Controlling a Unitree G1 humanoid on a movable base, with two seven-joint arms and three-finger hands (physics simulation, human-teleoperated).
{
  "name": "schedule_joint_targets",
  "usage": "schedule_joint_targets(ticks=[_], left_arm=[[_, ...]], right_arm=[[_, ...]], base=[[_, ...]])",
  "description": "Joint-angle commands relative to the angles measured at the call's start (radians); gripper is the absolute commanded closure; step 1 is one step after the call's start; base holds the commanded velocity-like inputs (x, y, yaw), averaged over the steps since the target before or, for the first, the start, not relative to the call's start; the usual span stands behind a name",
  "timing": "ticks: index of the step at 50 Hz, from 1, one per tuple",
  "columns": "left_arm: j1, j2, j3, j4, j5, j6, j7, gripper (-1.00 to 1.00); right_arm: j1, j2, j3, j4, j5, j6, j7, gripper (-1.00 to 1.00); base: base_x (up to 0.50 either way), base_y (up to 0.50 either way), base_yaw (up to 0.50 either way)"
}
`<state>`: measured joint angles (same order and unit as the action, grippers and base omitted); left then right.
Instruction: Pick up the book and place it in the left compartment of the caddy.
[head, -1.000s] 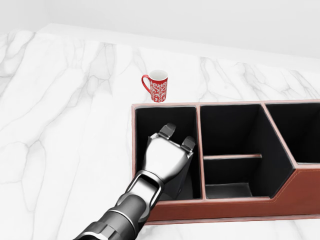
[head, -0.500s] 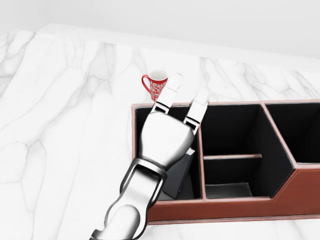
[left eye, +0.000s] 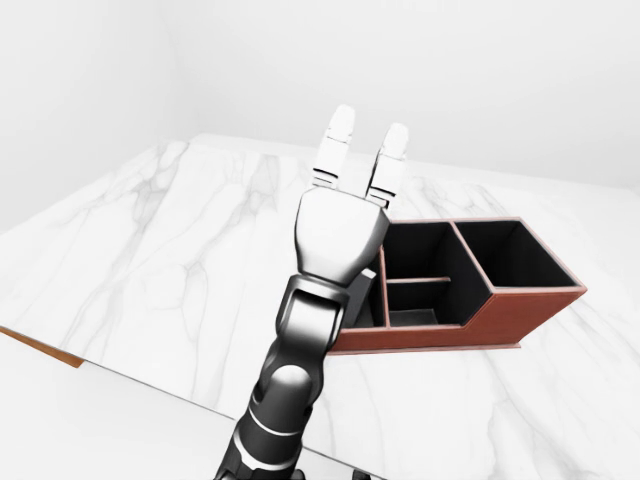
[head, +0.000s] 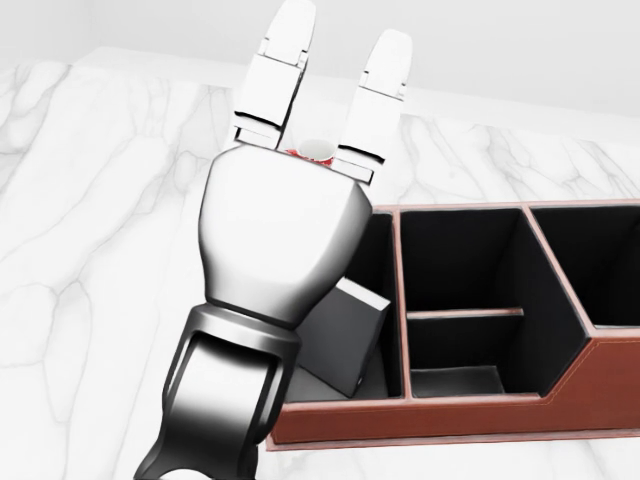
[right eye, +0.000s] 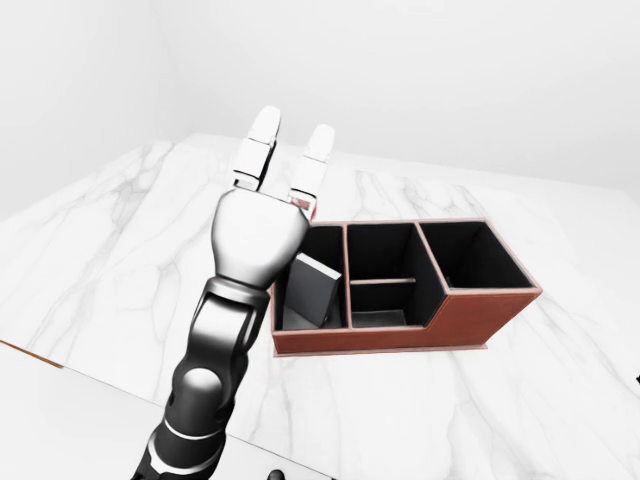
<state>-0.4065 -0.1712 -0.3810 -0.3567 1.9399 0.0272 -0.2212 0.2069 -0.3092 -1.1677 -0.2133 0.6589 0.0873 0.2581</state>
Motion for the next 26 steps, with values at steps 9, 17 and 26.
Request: schedule_joint_targets(ticks=[9, 17, 26], left_arm=[[-0.056, -0.111, 0.126, -0.155, -0.225, 0.060, 0.103, -1.00], [-0.083, -0.066, 0.156, -0.222, -0.542, 0.060, 0.178, -1.00], [-0.113, -0.056, 0.183, -0.320, -0.757, 0.060, 0.233, -1.00]], right_arm=[[-0.001, -0.002, 0.005, 0.008, -0.003, 0.000, -0.006, -1.00], [0.000, -0.005, 0.005, 0.015, -0.004, 0.000, -0.012, -1.00], [0.003, -0.003, -0.003, 0.011, 0.005, 0.000, -0.011, -1.00]], base=[[0.00, 0.00, 0.00], [0.00, 0.00, 0.00], [0.00, 0.00, 0.00]])
